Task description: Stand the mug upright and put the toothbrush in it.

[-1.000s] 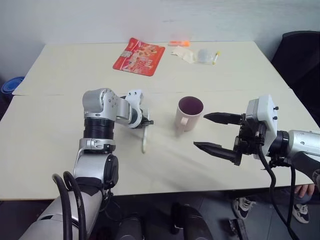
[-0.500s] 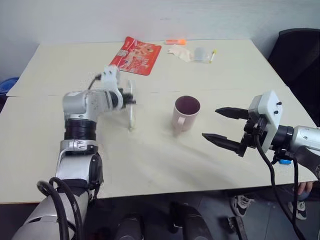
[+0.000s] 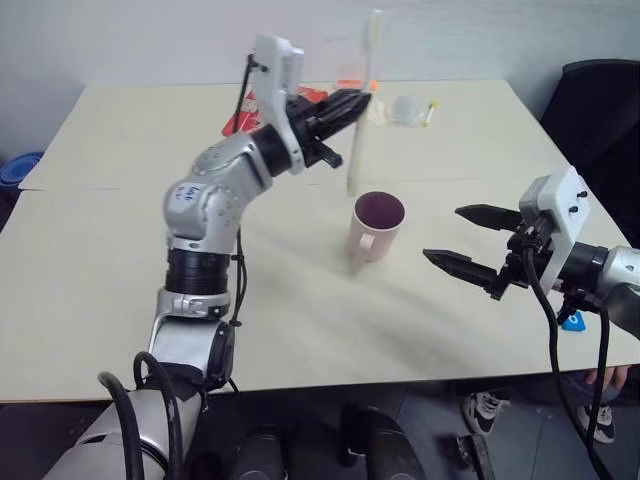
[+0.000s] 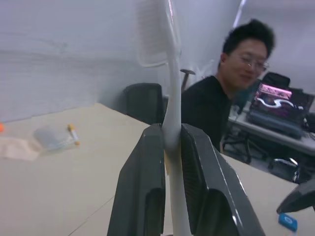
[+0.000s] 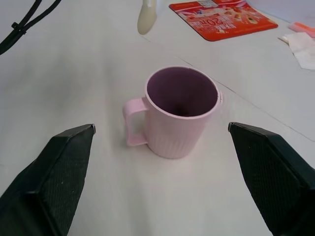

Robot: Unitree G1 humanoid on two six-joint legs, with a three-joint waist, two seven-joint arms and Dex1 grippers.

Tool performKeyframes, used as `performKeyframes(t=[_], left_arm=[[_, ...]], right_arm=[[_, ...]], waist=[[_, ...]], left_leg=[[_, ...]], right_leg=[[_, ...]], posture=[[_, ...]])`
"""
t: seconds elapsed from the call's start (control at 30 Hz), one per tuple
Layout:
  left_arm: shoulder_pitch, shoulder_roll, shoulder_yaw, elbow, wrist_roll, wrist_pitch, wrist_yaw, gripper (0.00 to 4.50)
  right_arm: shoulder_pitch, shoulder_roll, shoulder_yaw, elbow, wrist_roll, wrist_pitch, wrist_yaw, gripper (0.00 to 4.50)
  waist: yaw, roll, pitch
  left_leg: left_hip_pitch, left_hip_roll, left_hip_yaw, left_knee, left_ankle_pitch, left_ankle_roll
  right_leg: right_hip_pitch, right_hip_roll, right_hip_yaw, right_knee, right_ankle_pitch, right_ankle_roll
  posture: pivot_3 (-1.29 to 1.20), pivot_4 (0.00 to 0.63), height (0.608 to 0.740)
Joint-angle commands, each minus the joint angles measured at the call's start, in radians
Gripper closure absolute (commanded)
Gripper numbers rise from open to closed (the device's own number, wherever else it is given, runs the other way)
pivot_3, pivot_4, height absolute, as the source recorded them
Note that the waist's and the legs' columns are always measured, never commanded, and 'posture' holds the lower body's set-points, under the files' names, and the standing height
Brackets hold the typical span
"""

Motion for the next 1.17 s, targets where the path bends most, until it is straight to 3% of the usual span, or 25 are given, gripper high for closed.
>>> performKeyframes(t=[0.03, 0.2, 0.37, 0.53, 0.67, 0.8, 0.97, 1.07, 1.17], left_arm=[[-0.023, -0.028, -0.034, 0.045, 0.041, -0.106, -0.021, 4.14], [-0.004, -0.066, -0.108, 0.157, 0.123, -0.25, -0.062, 4.14], [0.02, -0.101, -0.081, 0.241, 0.117, -0.337, -0.088, 2.79], [0.055, -0.099, -0.071, 0.194, 0.106, -0.326, -0.093, 1.32], [0.156, 0.051, -0.071, -0.027, 0.073, -0.163, -0.159, 0.09], [0.266, 0.356, -0.047, -0.216, 0.057, -0.115, -0.364, 0.04], [0.369, 0.725, 0.016, -0.246, 0.047, -0.152, -0.641, 0.04], [0.431, 0.86, 0.061, -0.245, 0.029, -0.169, -0.745, 0.04], [0.48, 0.903, 0.102, -0.245, 0.016, -0.158, -0.755, 0.04]], right_arm=[[0.0, -0.008, -0.062, -0.023, 0.006, 0.0, -0.024, 0.0], [-0.002, 0.009, -0.068, -0.042, 0.038, 0.023, -0.059, 0.0], [0.006, 0.012, -0.081, -0.063, 0.073, 0.038, -0.085, 0.0], [0.012, 0.007, -0.08, -0.06, 0.087, 0.034, -0.092, 0.0], [0.004, 0.0, -0.058, -0.035, 0.066, 0.015, -0.072, 0.0], [0.035, -0.052, -0.049, 0.035, 0.024, -0.019, 0.053, 0.0], [0.105, -0.184, -0.071, 0.185, -0.03, -0.091, 0.338, 0.0], [0.101, -0.217, -0.056, 0.288, -0.075, -0.145, 0.429, 0.0], [0.057, -0.2, -0.023, 0.365, -0.128, -0.187, 0.433, 0.0]], waist=[[-0.001, 0.0, 0.0], [0.002, 0.0, 0.0], [0.001, 0.0, 0.0], [0.002, 0.0, 0.0], [-0.014, 0.0, 0.0], [-0.028, 0.001, 0.0], [-0.019, 0.001, 0.0], [-0.017, 0.001, 0.001], [-0.017, 0.001, 0.001]], left_leg=[[0.0, 0.0, 0.0, 0.0, 0.0, 0.0], [0.0, 0.0, 0.0, 0.0, 0.0, 0.001], [-0.003, 0.0, -0.003, 0.0, -0.001, 0.003], [-0.003, 0.0, -0.004, 0.0, -0.001, 0.003], [-0.003, 0.001, -0.008, 0.0, -0.001, 0.004], [-0.002, 0.002, -0.008, 0.0, 0.0, 0.002], [-0.002, 0.002, -0.008, 0.0, -0.001, 0.003], [-0.002, 0.002, -0.008, 0.0, -0.002, 0.005], [-0.002, 0.002, -0.006, 0.0, -0.003, 0.007]], right_leg=[[0.0, 0.0, 0.0, 0.0, 0.0, 0.0], [0.0, 0.0, -0.001, -0.001, 0.0, 0.0], [-0.001, 0.0, -0.002, -0.004, 0.0, 0.001], [-0.001, 0.0, -0.003, -0.004, 0.001, 0.001], [-0.001, 0.0, -0.002, -0.004, 0.001, 0.001], [-0.001, 0.0, -0.002, -0.002, 0.001, 0.001], [0.0, 0.001, -0.003, -0.003, 0.0, 0.0], [0.0, 0.0, -0.004, -0.005, 0.0, 0.001], [0.0, -0.001, -0.005, -0.006, 0.001, 0.003]], posture=[[0.0, 0.15, 0.74], [0.0, 0.15, 0.74], [0.0, 0.15, 0.74], [0.0, 0.15, 0.74], [0.0, 0.15, 0.74], [0.0, 0.15, 0.74], [0.0, 0.15, 0.74], [0.0, 0.15, 0.74], [0.0, 0.15, 0.74]])
